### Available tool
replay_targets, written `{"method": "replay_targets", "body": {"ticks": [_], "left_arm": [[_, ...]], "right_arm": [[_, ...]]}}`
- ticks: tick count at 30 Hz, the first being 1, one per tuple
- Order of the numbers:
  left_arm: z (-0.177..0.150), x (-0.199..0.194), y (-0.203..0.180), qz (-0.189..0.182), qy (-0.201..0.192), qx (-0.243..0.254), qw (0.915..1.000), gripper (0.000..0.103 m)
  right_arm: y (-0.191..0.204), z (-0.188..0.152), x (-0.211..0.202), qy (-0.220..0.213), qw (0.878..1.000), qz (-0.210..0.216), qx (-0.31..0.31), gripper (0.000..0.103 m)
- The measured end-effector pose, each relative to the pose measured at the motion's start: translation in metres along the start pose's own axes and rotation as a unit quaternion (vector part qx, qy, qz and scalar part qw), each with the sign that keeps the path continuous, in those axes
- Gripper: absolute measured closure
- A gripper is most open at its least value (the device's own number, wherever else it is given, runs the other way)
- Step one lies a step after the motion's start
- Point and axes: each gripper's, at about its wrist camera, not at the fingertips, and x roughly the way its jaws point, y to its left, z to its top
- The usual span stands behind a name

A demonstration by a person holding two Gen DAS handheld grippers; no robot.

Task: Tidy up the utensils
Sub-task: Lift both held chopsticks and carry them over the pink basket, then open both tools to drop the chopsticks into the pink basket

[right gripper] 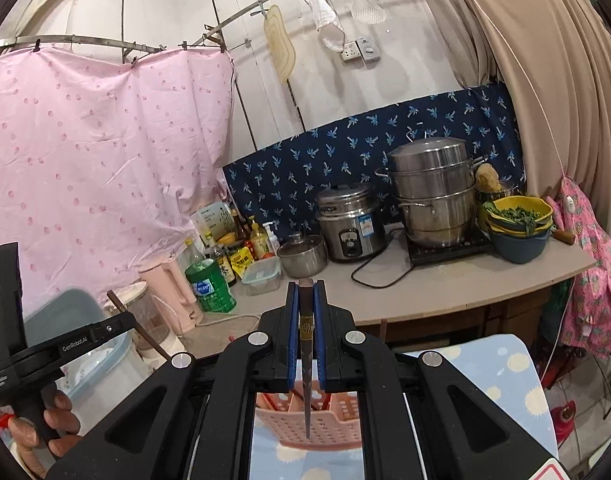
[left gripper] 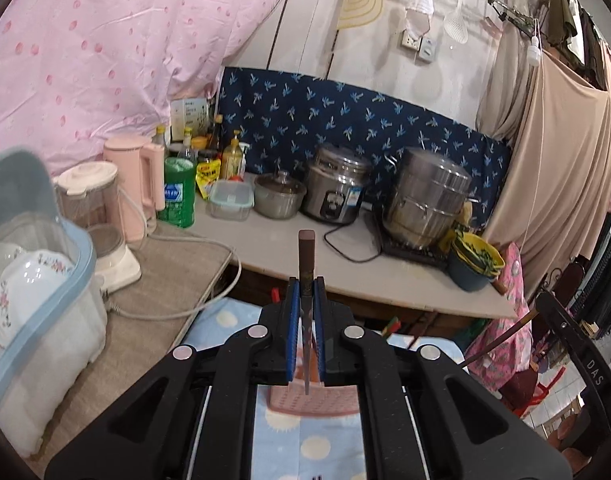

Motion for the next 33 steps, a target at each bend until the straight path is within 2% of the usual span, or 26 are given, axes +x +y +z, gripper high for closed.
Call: {"method": "replay_targets", "body": {"ticks": [3,8,13,20,21,22,25,27,33], "left_arm": [[0.010,0.019,-0.005,0.001,-0.004,0.002,1.0000,0.096],[-0.001,0.055,-0.006,0.011,0.017,0.005,0.9998,0.096],[-0.019,0.085,-0.002,0.016,0.046,0.001,0.9988,0.096],[-0.037,0.100,0.002,0.014,0.066,-0.003,0.9977,0.096],[-0.038,0.100,0.003,0.013,0.066,-0.003,0.9977,0.095],[-0.040,0.099,0.004,0.012,0.067,-0.003,0.9977,0.095],[-0.042,0.094,0.006,0.015,0.066,-0.006,0.9977,0.081],[-0.043,0.090,0.007,0.016,0.062,-0.009,0.9979,0.071],[-0.046,0.075,0.006,0.021,0.058,-0.001,0.9981,0.068]], "right_arm": [[0.002,0.009,0.023,-0.004,1.000,-0.001,0.001,0.096],[-0.003,0.005,0.058,0.010,1.000,-0.003,0.002,0.096],[-0.012,-0.019,0.087,0.042,0.999,-0.004,0.007,0.096],[-0.021,-0.050,0.108,0.080,0.997,-0.006,0.011,0.096],[-0.021,-0.052,0.108,0.081,0.997,-0.007,0.010,0.094],[-0.021,-0.053,0.106,0.080,0.997,-0.010,0.009,0.088],[-0.021,-0.054,0.099,0.075,0.997,-0.010,0.011,0.076],[-0.020,-0.053,0.093,0.072,0.997,-0.008,0.010,0.075],[-0.016,-0.052,0.074,0.066,0.998,-0.009,0.001,0.074]]}}
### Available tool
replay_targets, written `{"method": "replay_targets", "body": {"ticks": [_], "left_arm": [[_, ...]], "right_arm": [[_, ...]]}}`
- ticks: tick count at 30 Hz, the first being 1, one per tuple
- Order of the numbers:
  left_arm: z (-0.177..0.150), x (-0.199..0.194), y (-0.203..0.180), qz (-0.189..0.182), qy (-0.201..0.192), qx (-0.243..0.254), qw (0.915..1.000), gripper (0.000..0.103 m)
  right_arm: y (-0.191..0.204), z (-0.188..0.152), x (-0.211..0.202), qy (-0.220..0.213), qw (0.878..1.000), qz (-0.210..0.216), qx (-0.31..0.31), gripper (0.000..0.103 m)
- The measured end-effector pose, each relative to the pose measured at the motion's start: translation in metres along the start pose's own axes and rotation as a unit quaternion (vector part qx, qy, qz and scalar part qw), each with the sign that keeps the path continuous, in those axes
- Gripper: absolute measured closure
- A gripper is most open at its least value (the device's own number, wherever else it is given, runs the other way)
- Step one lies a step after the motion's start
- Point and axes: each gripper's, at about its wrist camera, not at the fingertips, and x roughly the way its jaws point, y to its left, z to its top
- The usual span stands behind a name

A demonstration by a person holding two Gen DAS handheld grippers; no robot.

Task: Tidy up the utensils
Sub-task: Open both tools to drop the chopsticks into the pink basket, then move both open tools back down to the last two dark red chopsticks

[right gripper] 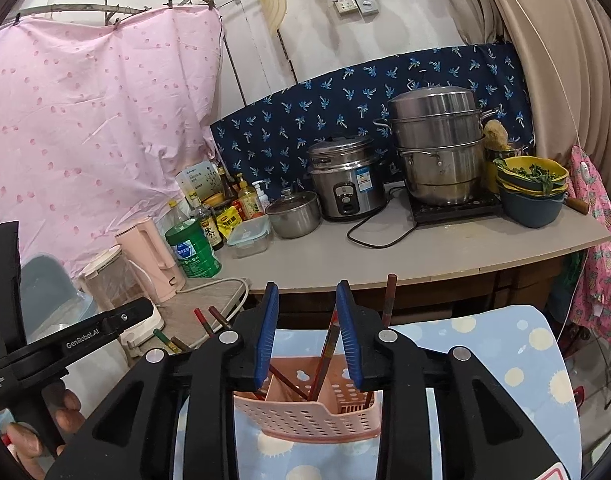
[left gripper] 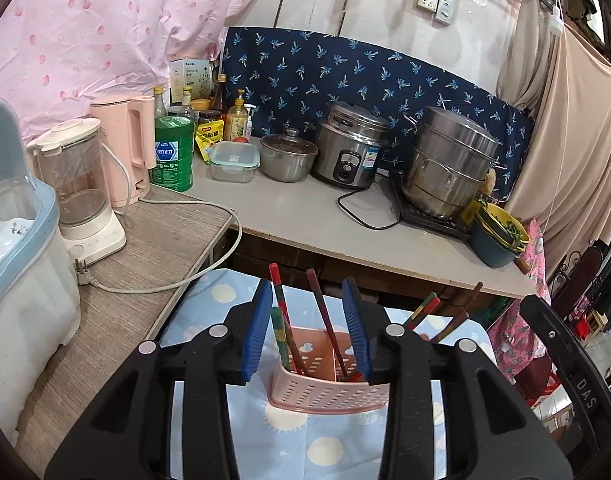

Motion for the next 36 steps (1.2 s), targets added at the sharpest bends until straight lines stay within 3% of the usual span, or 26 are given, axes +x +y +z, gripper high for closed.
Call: {"method": "replay_targets", "body": {"ticks": [25,36], "left_arm": [[-0.059,-0.072,0.015,0.032,-0.001,0.030,0.9990,0.067],[-0.127,-0.092,0.024,0.040,0.027,0.058,0.9972,0.066]], "right_arm": [[0.027,-0.071,-0.080,0.027,0.999,0.001,-0.038,0.072],[0.033,-0.138,-0.114,0.066,0.996,-0.013,-0.063,0.072]]}}
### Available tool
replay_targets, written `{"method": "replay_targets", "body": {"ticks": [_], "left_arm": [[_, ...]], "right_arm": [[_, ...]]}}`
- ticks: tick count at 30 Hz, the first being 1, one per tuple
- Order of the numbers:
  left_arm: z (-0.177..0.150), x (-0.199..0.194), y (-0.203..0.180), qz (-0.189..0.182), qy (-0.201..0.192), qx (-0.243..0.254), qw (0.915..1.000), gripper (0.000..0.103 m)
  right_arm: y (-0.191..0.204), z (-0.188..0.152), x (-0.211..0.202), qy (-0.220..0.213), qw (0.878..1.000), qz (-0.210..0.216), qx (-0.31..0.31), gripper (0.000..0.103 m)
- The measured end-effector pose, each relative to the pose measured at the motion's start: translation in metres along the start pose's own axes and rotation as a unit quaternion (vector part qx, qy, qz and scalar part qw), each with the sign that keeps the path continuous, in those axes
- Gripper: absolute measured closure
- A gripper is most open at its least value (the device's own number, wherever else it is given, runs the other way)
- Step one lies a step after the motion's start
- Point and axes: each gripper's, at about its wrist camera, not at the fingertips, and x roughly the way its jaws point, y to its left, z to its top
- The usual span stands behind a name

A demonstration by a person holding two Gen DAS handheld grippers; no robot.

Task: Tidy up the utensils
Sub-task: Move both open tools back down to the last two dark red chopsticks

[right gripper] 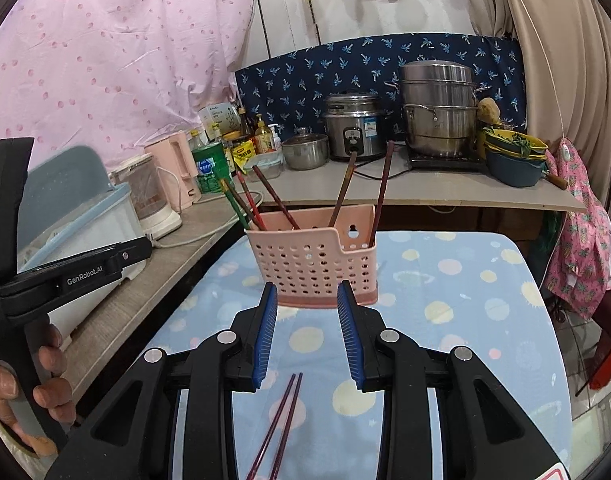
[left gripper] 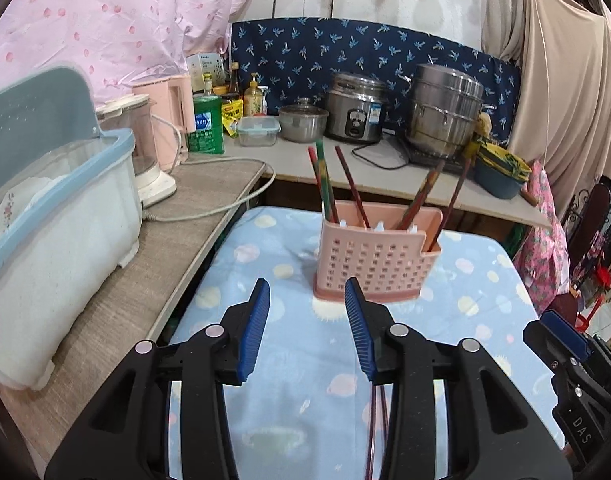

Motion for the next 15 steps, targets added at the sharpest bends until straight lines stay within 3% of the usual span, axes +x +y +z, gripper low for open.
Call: {"method": "replay_targets", "body": {"ticks": [15], "left_arm": [[-0.106,-0.007,0.014,0.010,0.066,-0.001,0.9978,0.061]], "right_arm": [[0.016,-0.111,-0.020,0.082,0.997,0.008,0.000,0.072]]}}
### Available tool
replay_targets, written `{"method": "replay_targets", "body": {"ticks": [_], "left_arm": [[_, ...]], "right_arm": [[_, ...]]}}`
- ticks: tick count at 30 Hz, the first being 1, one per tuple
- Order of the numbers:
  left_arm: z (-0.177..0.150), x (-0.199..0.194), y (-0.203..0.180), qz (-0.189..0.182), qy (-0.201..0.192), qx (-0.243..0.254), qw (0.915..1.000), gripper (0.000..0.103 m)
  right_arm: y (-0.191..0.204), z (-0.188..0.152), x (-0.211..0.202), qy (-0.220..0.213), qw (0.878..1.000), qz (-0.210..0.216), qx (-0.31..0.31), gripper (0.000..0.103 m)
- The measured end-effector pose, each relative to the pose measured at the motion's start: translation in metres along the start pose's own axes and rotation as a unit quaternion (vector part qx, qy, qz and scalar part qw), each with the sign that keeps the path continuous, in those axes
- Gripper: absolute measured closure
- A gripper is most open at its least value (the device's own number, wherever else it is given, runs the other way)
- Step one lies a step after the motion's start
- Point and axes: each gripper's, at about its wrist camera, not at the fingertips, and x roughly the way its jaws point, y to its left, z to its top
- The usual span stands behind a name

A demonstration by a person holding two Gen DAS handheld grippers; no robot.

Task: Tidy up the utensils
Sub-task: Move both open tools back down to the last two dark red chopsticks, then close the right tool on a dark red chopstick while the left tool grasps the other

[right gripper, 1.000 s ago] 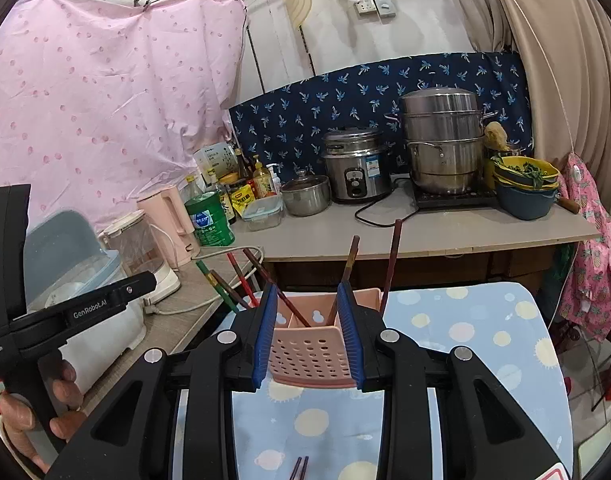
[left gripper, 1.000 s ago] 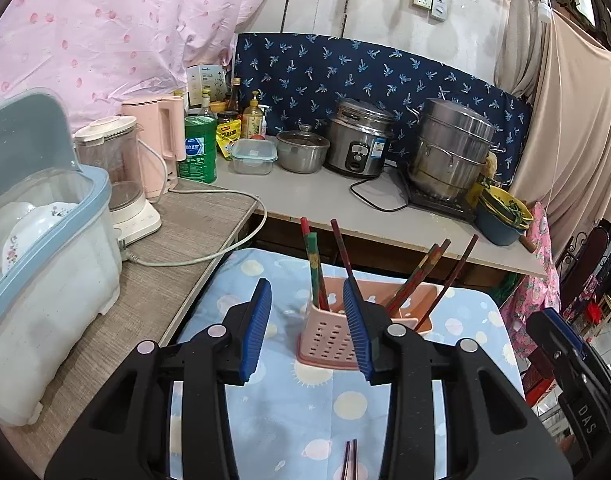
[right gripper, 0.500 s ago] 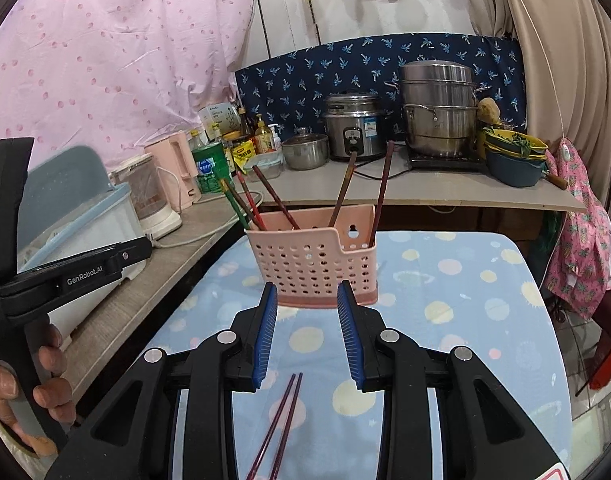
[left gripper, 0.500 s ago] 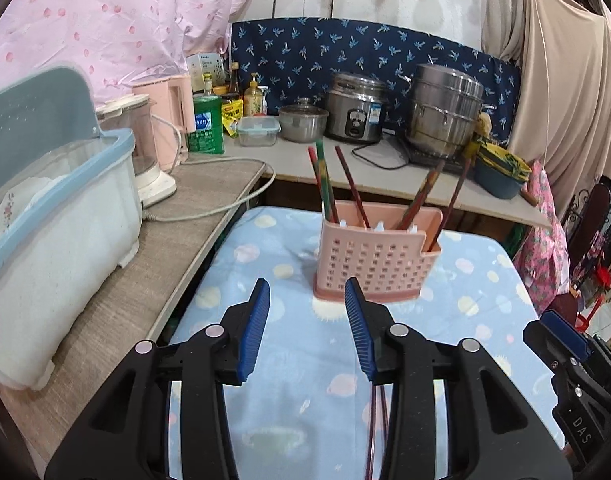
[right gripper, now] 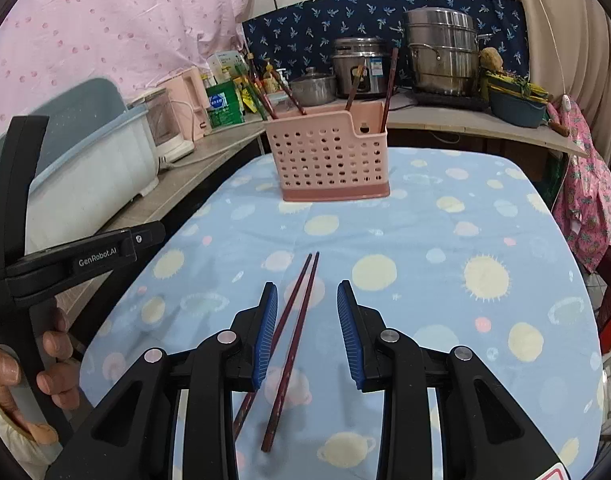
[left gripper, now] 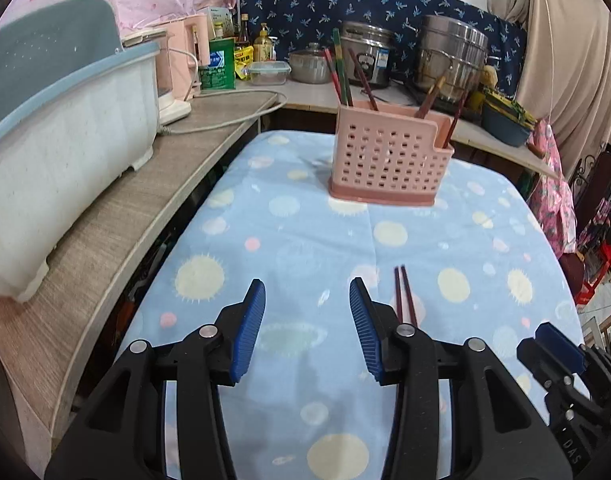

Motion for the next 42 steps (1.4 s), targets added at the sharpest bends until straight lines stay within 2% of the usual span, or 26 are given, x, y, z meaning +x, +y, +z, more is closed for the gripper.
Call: {"method": "replay_targets", "body": {"ticks": [5,10,14,24,31,42], "left_arm": [[-0.027,0.001,0.002,0.005,0.009,-0.006,0.9999,0.050],[-0.047,0.004,0.002,0.008,0.026,0.000,0.9996,0.049],[-0.062,0.004,0.002,0.011,0.035,0.000,0.9993,0.044],[-0.090,0.008,0.000,0.011,0.059,0.009,0.9982,0.033],[-0.100,0.010,-0.002,0.006,0.070,0.014,0.9975,0.032],[-0.115,0.009,-0.035,-0.027,0.081,0.047,0.9952,0.027]], "right_arm": [[0.007,-0.038,0.007,0.032,0.999,-0.002,-0.003,0.072],[0.014,-0.066,0.017,0.059,0.998,0.000,-0.003,0.072],[0.019,-0.080,0.022,0.072,0.997,0.003,-0.004,0.072],[0.032,-0.097,0.036,0.088,0.996,0.005,-0.020,0.073],[0.026,-0.101,0.038,0.087,0.996,-0.010,-0.019,0.095],[-0.008,-0.106,0.024,0.082,0.996,-0.035,0.015,0.096]]}}
